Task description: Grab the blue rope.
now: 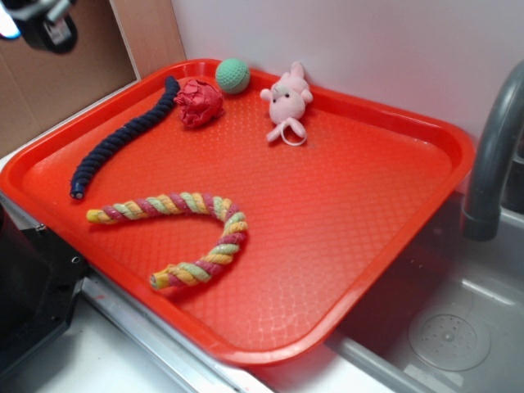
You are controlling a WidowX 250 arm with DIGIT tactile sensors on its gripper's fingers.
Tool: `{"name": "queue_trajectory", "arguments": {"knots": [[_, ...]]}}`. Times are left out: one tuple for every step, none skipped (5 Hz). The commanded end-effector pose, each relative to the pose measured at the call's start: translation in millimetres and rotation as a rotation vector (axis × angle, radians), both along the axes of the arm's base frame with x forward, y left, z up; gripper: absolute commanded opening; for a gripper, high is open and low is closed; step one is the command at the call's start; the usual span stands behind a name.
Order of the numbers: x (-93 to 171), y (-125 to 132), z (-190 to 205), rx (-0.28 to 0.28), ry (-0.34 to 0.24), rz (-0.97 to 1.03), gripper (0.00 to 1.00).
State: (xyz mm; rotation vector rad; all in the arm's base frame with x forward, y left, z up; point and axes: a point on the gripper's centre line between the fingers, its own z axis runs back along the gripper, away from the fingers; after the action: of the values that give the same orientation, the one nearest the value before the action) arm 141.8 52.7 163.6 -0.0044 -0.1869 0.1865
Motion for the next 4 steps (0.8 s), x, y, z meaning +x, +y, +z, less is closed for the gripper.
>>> {"name": "queue_trajectory", "arguments": {"knots": [[27,40,-56,0.002,-0.036,0.015,1.00],[40,48,-85,0.028,-0.022,0.049,1.00],[46,55,-105,0.050,0.007,0.067,1.00],[50,61,-124,0.029,0.033,0.059,1.00]]}}
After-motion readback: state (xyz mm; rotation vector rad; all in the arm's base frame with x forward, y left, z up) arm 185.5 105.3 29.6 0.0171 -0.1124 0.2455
